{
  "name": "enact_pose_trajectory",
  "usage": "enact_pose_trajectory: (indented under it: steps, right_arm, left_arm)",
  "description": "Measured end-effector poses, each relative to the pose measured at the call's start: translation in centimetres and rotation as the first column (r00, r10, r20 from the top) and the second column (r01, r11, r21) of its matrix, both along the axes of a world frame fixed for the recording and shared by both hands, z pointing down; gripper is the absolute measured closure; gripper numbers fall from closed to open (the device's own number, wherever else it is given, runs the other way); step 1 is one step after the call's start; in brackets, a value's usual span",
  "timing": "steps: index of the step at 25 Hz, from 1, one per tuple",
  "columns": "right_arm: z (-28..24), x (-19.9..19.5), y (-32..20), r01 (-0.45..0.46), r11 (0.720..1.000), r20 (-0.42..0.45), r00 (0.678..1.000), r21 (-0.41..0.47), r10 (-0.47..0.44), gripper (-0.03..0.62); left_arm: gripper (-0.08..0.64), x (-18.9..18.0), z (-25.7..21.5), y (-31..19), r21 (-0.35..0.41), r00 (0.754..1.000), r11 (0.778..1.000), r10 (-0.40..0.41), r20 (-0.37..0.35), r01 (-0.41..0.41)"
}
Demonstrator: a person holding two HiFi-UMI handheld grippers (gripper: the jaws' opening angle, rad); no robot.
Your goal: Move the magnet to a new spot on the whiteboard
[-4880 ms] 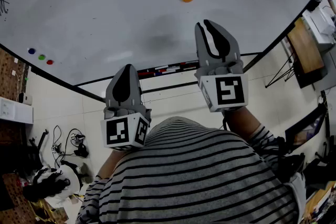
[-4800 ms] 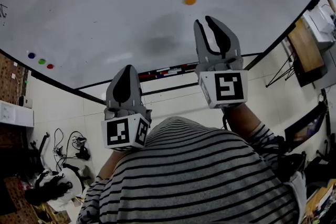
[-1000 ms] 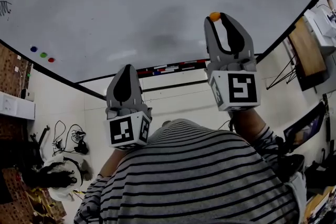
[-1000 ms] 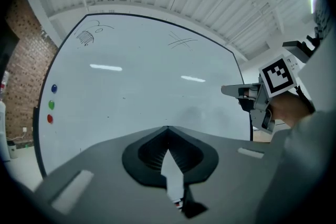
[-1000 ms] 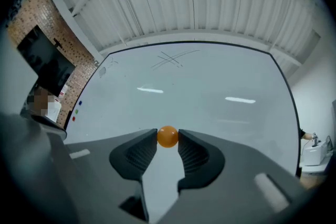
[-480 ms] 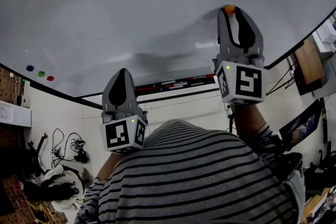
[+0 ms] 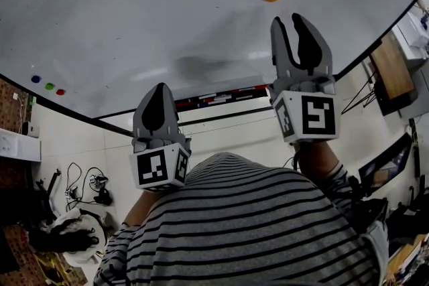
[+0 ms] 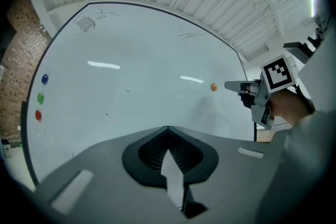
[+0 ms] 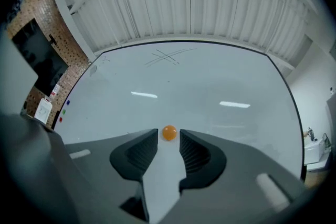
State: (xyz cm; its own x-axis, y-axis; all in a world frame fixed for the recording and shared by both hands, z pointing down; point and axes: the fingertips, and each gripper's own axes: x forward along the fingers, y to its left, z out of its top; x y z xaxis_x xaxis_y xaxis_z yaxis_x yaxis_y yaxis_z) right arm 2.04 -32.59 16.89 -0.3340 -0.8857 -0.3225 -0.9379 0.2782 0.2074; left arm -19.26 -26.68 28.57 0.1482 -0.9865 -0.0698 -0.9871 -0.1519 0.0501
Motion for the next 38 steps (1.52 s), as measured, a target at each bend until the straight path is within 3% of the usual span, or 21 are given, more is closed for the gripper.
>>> enact_pose_trajectory:
  steps: [5, 12, 19, 30, 38]
  right_arm:
    - [1.9, 2.8, 6.6, 0.058, 0.997, 0.012, 0.998, -0.048, -0.057, 0.481]
    - [5.7, 7.5, 16.0, 0.122, 0.981, 0.012, 0.993, -0.150, -0.121, 0.568]
    - [9.4, 9.6, 23.0, 0.217, 0.934, 0.087, 0.976, -0.284, -0.200, 0.592]
    - [11.2, 5.1, 28.9, 0.251, 0.903, 0.108, 0.968, -0.349, -0.227, 0.592]
    - [11.8, 0.1, 31.0, 0.272, 0.895, 0.076, 0.962, -0.354, -0.262, 0.592]
  left_arm:
    - [0.545, 4.8, -0.5, 5.2, 0.023, 1.000, 1.000, 0.014, 0.010, -0.015]
    - [0.545, 10.6, -1.1, 14.3, 0.042, 1.000, 0.999, -0.022, 0.008, 0.022]
    - [0.545, 13.6, -0.1, 22.0, -0.002, 0.998, 0.998, -0.068, 0.012, 0.068]
    - [0.545, 12.1, 0.5, 26.6, -0.015, 1.000, 1.000, -0.006, 0.016, 0.006]
    - [0.545, 9.6, 0.8, 28.1, -0.020, 1.000, 1.000, 0.023, 0.019, -0.023]
